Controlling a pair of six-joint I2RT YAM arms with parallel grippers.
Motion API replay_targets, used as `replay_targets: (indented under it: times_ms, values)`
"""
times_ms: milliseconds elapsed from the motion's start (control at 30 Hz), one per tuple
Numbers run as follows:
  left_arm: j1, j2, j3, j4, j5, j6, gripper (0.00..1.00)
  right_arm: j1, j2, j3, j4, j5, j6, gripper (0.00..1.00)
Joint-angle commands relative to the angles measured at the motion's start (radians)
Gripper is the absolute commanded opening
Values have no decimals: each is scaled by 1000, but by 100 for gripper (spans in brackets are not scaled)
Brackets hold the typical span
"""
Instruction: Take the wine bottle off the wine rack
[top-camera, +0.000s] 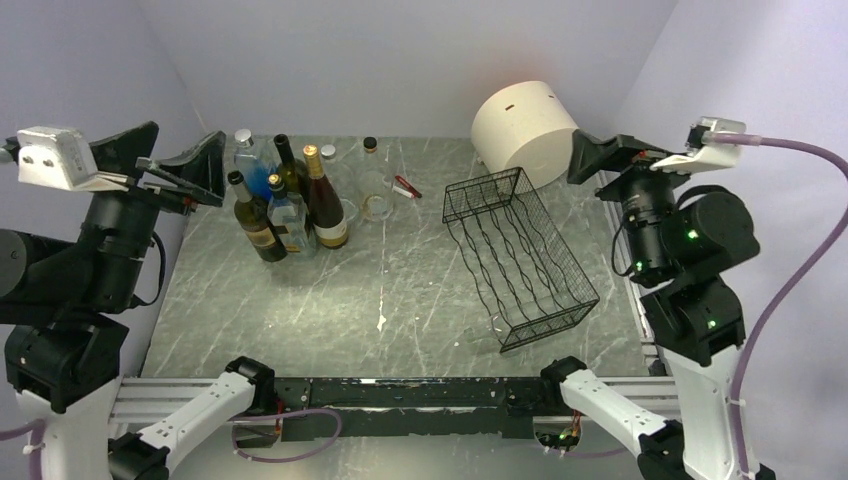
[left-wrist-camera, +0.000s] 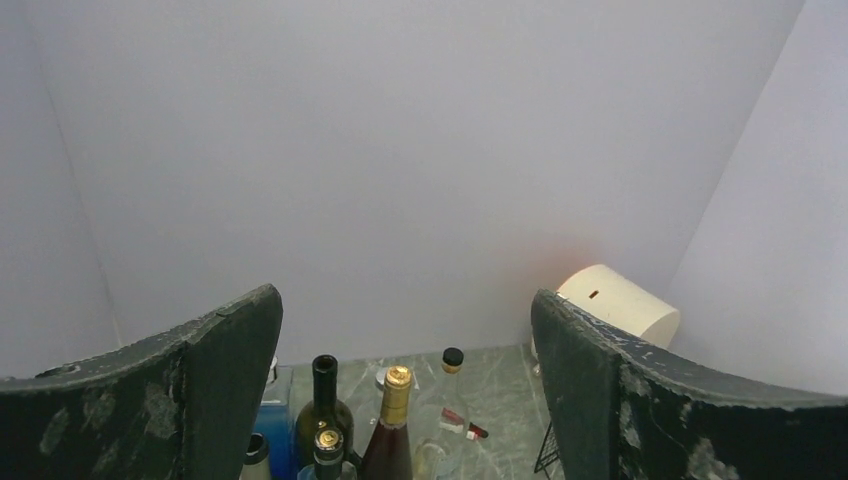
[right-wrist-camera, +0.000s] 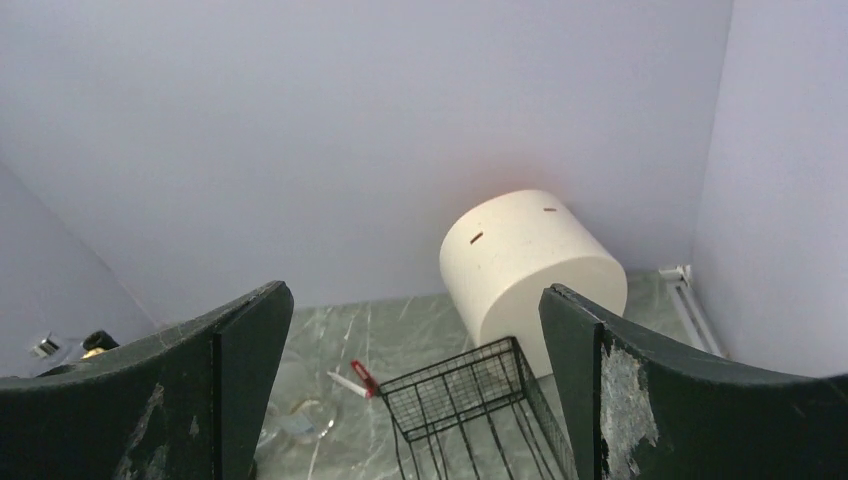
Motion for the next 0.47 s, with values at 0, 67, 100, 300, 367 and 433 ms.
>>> replay_targets:
  times_ms: [0, 67, 100, 300, 367, 433]
  values:
    - [5, 12, -33, -9, 14, -15, 97, -4, 13, 24, -83, 18, -33, 100]
    - [5, 11, -40, -14, 24, -20, 97, -4, 3, 25, -85, 16, -29, 100]
    - [5, 11, -45, -13, 25, -20, 96, -4, 0, 25, -88, 18, -27, 100]
    - [5, 13, -60, -11, 26, -25, 96, -4, -42, 11, -85, 16, -22, 100]
    - [5, 18, -62, -17, 33, -35, 94, -5, -89, -43, -37, -33, -48, 100]
    - [5, 25, -62, -26, 40, -50, 93, -5, -88, -56, -46, -3, -37, 100]
